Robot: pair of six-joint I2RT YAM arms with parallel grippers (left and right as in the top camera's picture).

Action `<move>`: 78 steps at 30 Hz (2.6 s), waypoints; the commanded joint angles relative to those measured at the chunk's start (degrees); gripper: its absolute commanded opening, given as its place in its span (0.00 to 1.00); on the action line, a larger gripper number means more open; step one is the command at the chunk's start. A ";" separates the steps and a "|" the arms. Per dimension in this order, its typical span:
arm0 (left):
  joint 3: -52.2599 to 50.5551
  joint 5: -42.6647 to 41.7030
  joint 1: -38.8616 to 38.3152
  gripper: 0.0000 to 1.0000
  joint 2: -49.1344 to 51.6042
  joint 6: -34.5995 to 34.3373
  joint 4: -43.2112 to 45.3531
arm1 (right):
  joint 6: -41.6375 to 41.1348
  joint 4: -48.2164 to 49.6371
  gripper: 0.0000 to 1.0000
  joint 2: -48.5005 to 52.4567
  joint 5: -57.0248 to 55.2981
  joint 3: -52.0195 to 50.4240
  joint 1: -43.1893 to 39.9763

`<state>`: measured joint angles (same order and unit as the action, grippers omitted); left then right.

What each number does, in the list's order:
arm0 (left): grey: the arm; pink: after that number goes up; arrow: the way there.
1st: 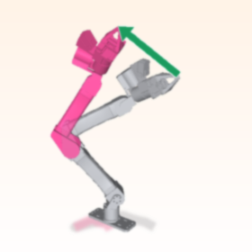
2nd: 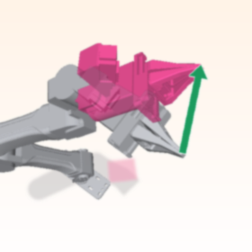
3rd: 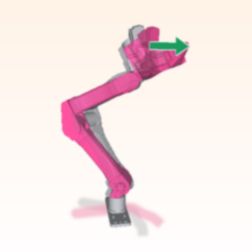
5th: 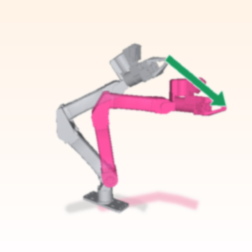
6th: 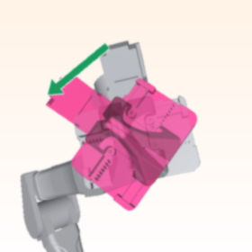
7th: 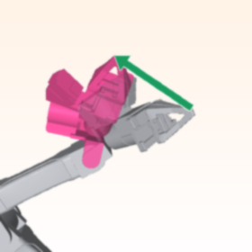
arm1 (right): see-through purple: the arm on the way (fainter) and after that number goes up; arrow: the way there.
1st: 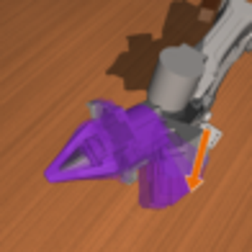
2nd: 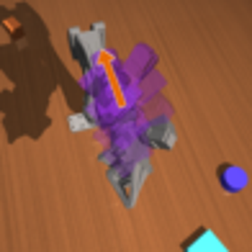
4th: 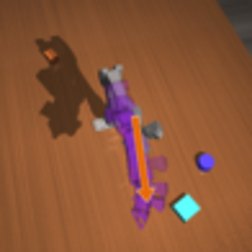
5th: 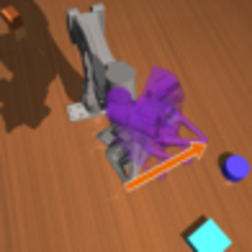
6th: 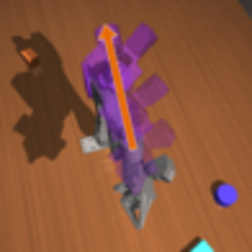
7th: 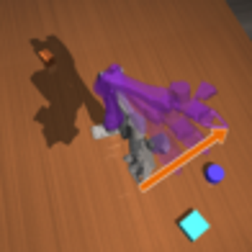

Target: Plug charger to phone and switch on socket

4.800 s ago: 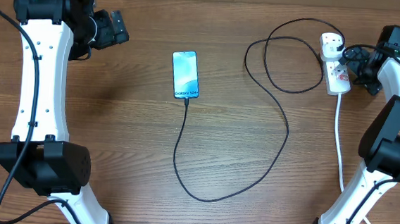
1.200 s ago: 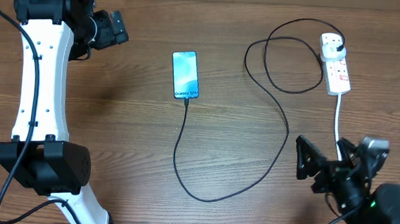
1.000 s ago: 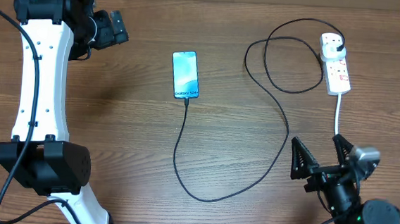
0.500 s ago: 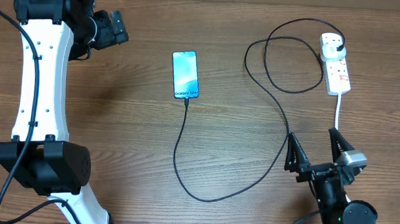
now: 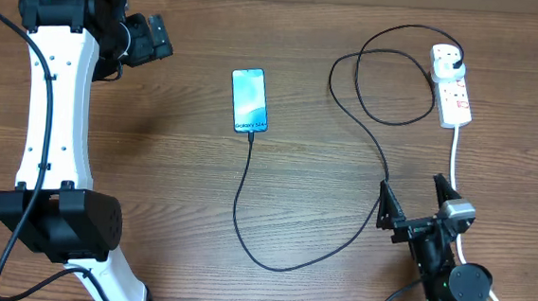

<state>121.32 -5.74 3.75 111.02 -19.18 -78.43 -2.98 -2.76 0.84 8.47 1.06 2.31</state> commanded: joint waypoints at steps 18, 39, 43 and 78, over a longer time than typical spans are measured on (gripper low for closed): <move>-0.04 0.20 -0.39 1.00 0.72 -0.31 0.02 | 8.11 -2.32 1.00 -0.70 -7.15 -0.57 0.22; -0.04 0.17 -0.39 1.00 0.72 -0.31 0.04 | 12.07 -2.05 1.00 -0.68 -6.91 -0.57 0.22; -0.04 0.17 -0.42 1.00 0.72 -0.31 0.02 | 12.07 -2.05 1.00 -0.68 -6.91 -0.57 0.22; -4.76 9.03 -1.20 1.00 -15.15 5.86 -1.14 | 12.07 -2.05 1.00 -0.68 -6.91 -0.57 0.22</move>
<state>119.66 5.61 2.98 97.56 -14.59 -80.73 9.02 -5.15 0.84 2.09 1.06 2.31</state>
